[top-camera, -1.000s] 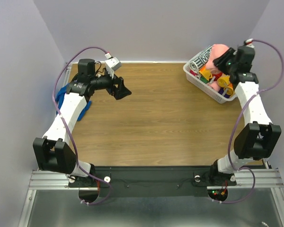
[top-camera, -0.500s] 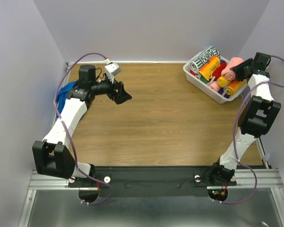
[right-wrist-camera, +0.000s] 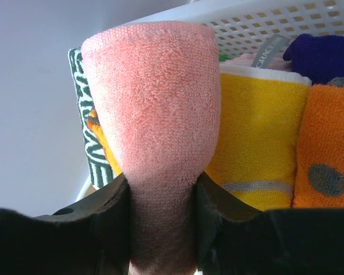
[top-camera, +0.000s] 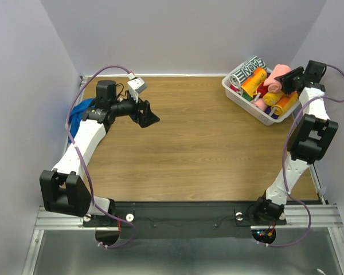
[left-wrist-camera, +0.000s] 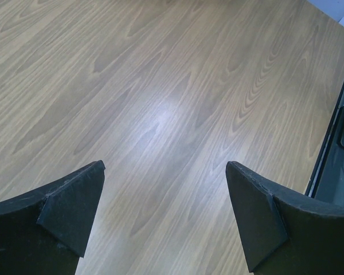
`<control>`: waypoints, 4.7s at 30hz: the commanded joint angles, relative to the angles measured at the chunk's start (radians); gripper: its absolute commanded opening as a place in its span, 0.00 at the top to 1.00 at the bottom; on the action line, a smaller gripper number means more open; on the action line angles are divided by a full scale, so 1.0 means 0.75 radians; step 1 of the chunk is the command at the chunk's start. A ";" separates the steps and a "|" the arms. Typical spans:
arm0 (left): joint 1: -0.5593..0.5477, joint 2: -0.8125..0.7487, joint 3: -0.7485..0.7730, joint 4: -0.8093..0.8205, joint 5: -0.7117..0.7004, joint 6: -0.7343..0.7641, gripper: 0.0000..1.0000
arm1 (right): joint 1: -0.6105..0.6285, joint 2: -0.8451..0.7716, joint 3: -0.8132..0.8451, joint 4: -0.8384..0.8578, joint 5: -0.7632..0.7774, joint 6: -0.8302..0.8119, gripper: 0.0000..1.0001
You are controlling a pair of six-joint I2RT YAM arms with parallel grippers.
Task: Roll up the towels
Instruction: Place the rolled towel into the container, then move the towel to the center of the board
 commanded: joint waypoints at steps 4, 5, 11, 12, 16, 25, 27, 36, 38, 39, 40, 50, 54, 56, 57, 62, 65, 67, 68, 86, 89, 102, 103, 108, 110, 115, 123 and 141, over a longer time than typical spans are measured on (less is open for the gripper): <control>-0.007 0.007 -0.006 0.060 0.016 0.007 0.01 | 0.006 0.047 0.060 0.073 -0.068 0.094 0.99; -0.007 0.007 -0.008 0.060 0.016 0.007 0.01 | 0.006 0.059 0.058 0.077 -0.074 0.096 0.99; -0.007 0.005 -0.028 0.060 0.018 -0.008 0.01 | 0.012 0.133 0.070 0.113 -0.092 0.116 0.99; -0.007 0.003 -0.030 0.060 0.018 -0.006 0.01 | 0.012 0.133 0.072 0.116 -0.097 0.124 0.99; -0.007 -0.005 -0.030 0.058 0.010 -0.004 0.01 | 0.016 0.125 0.089 0.134 -0.107 0.125 0.99; -0.007 0.011 -0.036 0.062 0.010 -0.001 0.01 | 0.049 0.147 0.099 0.134 -0.068 0.118 0.99; -0.007 0.007 -0.040 0.062 0.010 -0.004 0.01 | 0.057 0.155 0.103 0.134 -0.070 0.118 0.99; -0.007 0.015 -0.051 0.071 0.008 0.001 0.01 | 0.070 0.098 0.081 0.134 0.010 0.114 0.42; -0.007 0.017 -0.051 0.077 0.010 -0.004 0.01 | 0.070 0.076 0.073 0.132 0.030 0.112 0.31; -0.007 0.015 -0.053 0.079 0.012 -0.004 0.01 | 0.070 0.055 0.068 0.132 0.038 0.112 0.23; -0.007 0.013 -0.057 0.081 0.010 -0.010 0.01 | 0.070 0.049 0.064 0.132 0.053 0.106 0.16; -0.007 -0.020 -0.077 0.095 -0.012 -0.006 0.01 | 0.070 -0.022 0.093 0.093 0.159 0.069 0.04; -0.007 -0.028 -0.083 0.097 -0.039 -0.002 0.01 | 0.070 -0.018 0.183 0.003 0.233 0.014 0.04; -0.007 -0.024 -0.083 0.097 -0.041 -0.006 0.01 | 0.068 -0.014 0.189 -0.030 0.241 -0.016 0.04; -0.007 -0.024 -0.085 0.095 -0.041 -0.006 0.01 | 0.070 -0.014 0.191 -0.040 0.247 -0.035 0.03; -0.003 -0.030 -0.083 0.099 -0.053 -0.018 0.01 | 0.070 -0.027 0.171 -0.109 0.272 -0.084 0.00; 0.005 -0.036 -0.071 0.101 -0.057 -0.048 0.01 | 0.070 -0.063 0.183 -0.116 0.286 -0.137 0.00; 0.024 -0.044 -0.049 0.103 -0.057 -0.073 0.01 | 0.070 -0.108 0.193 -0.122 0.318 -0.194 0.00; 0.036 -0.046 -0.036 0.099 -0.080 -0.085 0.01 | 0.070 -0.127 0.195 -0.122 0.335 -0.215 0.00; 0.500 0.303 0.209 -0.314 -0.879 -0.004 0.01 | 0.202 -0.470 0.046 -0.492 -0.232 -0.983 0.00; 0.513 0.354 0.142 -0.261 -1.014 0.088 0.01 | 0.298 -0.544 -0.162 -0.510 -0.187 -1.062 0.00; 0.492 0.724 0.191 -0.226 -1.023 0.134 0.57 | 0.340 -0.607 -0.429 -0.537 -0.342 -1.209 0.00; 0.476 0.743 0.213 -0.248 -1.000 0.133 0.60 | 0.338 -0.607 -0.429 -0.537 -0.354 -1.217 0.00; 0.278 0.756 0.289 -0.326 -0.903 0.131 1.00 | 0.340 -0.601 -0.422 -0.541 -0.393 -1.223 0.00; 0.184 0.690 0.287 -0.351 -0.835 0.134 1.00 | 0.338 -0.599 -0.433 -0.543 -0.416 -1.221 0.00; -0.037 0.555 0.358 -0.424 -0.486 0.089 1.00 | 0.338 -0.573 -0.451 -0.553 -0.512 -1.231 0.00; -0.046 0.530 0.389 -0.710 0.020 0.403 1.00 | 0.340 -0.522 -0.474 -0.606 -0.628 -1.272 0.02; 0.165 0.575 0.299 -0.680 -0.072 0.477 0.32 | 0.748 -0.397 -0.602 -0.529 -0.596 -1.293 0.38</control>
